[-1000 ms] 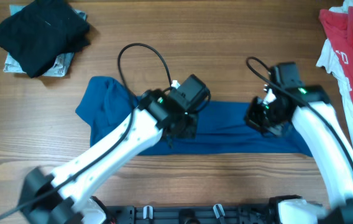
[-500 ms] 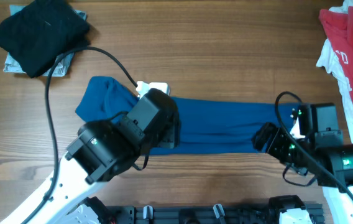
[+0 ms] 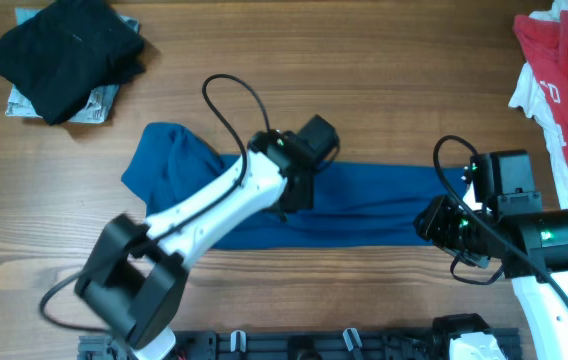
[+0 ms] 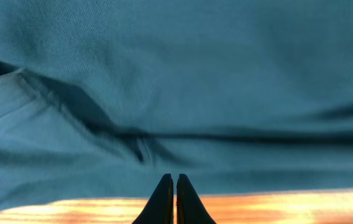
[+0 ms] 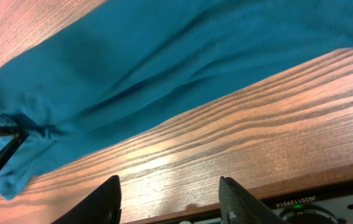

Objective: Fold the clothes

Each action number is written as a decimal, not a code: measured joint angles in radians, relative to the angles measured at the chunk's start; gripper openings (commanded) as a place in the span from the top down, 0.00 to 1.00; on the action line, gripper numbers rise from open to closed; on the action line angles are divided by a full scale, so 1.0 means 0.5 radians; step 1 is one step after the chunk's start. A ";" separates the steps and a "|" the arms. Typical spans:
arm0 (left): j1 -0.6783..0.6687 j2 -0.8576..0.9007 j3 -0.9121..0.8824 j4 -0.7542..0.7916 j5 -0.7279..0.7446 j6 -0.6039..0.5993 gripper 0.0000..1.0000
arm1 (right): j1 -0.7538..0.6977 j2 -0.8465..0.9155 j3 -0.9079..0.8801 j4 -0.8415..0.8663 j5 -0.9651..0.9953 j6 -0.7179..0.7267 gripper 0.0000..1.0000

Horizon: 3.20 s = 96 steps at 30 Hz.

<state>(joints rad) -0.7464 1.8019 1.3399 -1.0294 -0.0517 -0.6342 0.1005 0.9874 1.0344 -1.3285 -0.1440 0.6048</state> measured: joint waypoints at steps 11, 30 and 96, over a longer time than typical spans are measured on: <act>0.446 0.331 -0.111 0.254 0.219 0.092 0.96 | 0.000 0.000 0.000 0.034 0.000 0.000 0.50; 1.504 0.169 -0.435 0.460 0.407 0.243 0.96 | 0.000 0.688 0.000 0.593 0.030 -0.217 0.10; 1.721 -0.792 -0.569 0.001 0.684 0.587 0.00 | -0.997 0.710 -0.273 1.100 -0.443 -0.571 0.96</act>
<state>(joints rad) 0.1143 1.4059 1.0554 -1.0290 0.2901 -0.3408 -0.3981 1.3422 0.8978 -0.7784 -0.3656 0.3191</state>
